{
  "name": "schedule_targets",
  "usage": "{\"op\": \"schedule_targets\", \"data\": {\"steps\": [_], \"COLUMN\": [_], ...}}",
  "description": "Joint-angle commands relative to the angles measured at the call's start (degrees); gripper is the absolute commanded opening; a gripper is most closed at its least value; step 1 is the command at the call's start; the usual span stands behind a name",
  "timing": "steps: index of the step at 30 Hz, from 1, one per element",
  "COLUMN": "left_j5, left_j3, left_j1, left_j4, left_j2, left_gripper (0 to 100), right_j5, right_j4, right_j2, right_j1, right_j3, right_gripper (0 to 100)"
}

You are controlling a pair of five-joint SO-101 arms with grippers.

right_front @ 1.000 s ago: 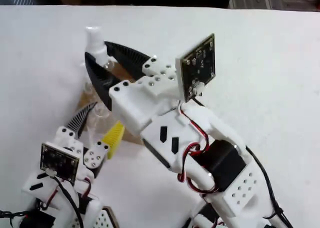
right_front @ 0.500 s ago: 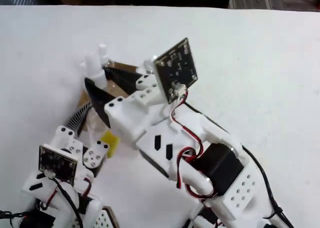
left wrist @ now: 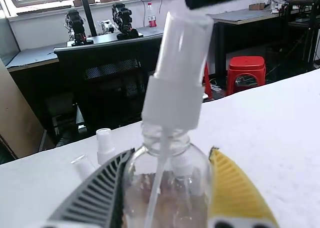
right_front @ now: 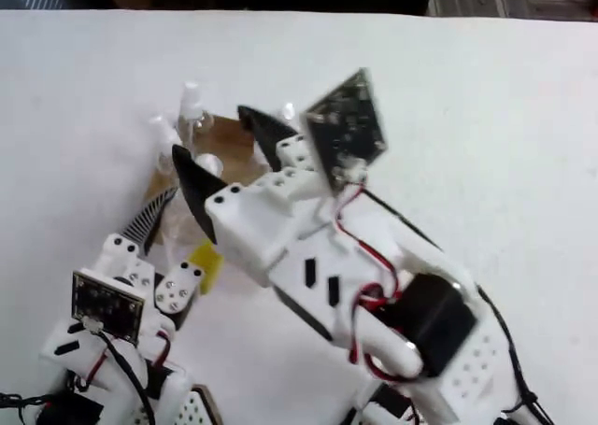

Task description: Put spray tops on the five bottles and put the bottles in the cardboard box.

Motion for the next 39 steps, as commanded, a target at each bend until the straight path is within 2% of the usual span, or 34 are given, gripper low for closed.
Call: {"op": "schedule_targets", "data": {"steps": [1, 3, 6, 8, 11, 16, 20, 28, 34, 39], "left_j5": [-0.6, -0.6, -0.6, -0.6, -0.6, -0.5, -0.5, -0.5, -0.5, -0.5], "left_j3": [-0.5, -0.6, -0.9, -1.0, -1.1, -2.8, -3.9, -2.6, -2.9, -2.7], "left_j1": [0.1, 0.0, 0.0, 0.0, 0.0, 0.0, 0.0, 0.0, 0.0, 0.0], "left_j4": [-2.0, -1.9, -1.9, -1.9, -1.9, -1.8, -1.8, -1.8, -1.8, -2.0], "left_j2": [-0.3, -0.3, -0.3, -0.3, -0.3, -0.3, -0.3, -0.3, -0.3, -0.3], "left_gripper": [2, 2, 2, 2, 2, 2, 2, 2, 2, 2], "right_j5": [0.1, 0.4, 4.0, 4.7, 4.8, 4.8, 4.7, 4.7, 4.8, 5.2], "right_j4": [1.5, 2.9, 2.9, 3.1, 5.2, 5.8, 2.1, -0.9, -0.7, -0.6], "right_j2": [-1.1, -1.0, -1.0, -1.0, -0.7, 2.3, 3.9, 3.5, 3.4, 2.6], "right_j1": [0.7, 2.4, 5.3, 8.2, 12.1, 16.0, 15.0, 4.1, 4.2, 8.1], "right_j3": [-8.7, -11.9, -12.7, -12.4, -12.0, -3.3, 4.8, 8.2, 8.4, 8.1], "right_gripper": [22.5, 16.8, 1.0, 3.8, 1.1, 1.6, 1.6, 1.6, 1.6, 1.6]}}
